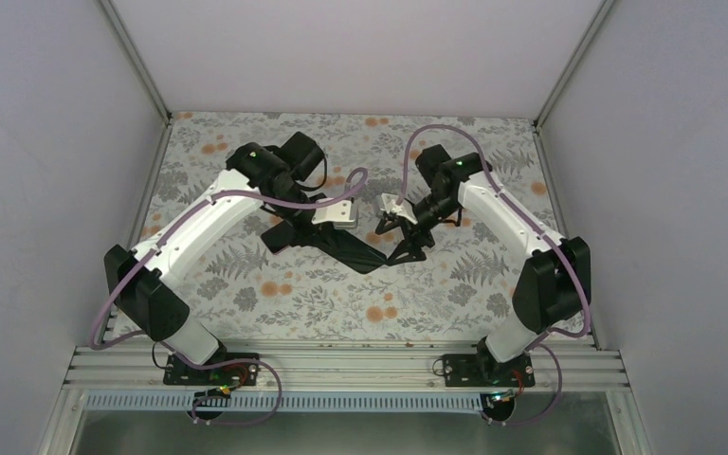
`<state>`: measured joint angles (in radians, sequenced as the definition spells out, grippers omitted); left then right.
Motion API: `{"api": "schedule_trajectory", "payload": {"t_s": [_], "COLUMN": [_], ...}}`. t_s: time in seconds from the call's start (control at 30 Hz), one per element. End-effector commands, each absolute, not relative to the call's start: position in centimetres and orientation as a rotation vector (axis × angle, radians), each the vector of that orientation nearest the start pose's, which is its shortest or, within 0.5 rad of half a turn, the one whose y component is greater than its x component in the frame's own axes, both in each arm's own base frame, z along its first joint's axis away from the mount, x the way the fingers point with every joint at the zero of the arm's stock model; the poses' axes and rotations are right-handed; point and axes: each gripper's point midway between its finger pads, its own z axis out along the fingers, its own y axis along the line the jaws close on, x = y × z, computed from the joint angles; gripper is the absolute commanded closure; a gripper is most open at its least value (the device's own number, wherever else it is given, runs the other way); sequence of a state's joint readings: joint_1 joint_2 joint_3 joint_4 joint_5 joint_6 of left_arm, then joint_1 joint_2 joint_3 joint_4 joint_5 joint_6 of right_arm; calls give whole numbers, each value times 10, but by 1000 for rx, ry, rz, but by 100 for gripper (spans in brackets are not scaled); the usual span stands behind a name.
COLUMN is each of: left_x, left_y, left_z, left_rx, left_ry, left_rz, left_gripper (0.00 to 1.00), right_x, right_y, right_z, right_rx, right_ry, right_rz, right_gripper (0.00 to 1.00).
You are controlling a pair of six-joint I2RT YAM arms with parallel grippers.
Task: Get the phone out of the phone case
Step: Remove the phone case from the phone.
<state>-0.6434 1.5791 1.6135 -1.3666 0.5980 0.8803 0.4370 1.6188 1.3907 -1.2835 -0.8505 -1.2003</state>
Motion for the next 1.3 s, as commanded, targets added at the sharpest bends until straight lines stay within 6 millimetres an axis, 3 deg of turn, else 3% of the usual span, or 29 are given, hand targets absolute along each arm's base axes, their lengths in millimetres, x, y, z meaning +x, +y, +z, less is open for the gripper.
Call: {"api": "schedule_trajectory", "payload": {"t_s": [0.0,0.33,0.5,0.7,0.87,1.07,1.27], "left_x": [189,191,190,183,178,182,185], "left_y": [-267,-272,-275,-279,-283,-278,-269], "left_z": [251,252,256,274,286,283,278], "left_rx": [-2430,-2417,-2424,-2474,-2496,-2519,-2509], "left_ry": [-2294,-2284,-2274,-2233,-2203,-2231,-2271], "left_rz": [1015,1057,1084,1193,1273,1199,1138], "left_gripper": [98,98,98,98,98,98,98], "right_x": [226,236,241,284,304,289,271], "right_y": [240,247,254,266,283,291,251], "right_z": [200,210,204,200,200,206,218], "right_rx": [-1880,-1863,-1861,-1734,-1693,-1747,-1775], "right_ry": [1731,1696,1718,1769,1791,1769,1781], "right_rz": [1024,1026,1056,878,828,855,811], "right_gripper": [9,12,12,14,14,12,10]}}
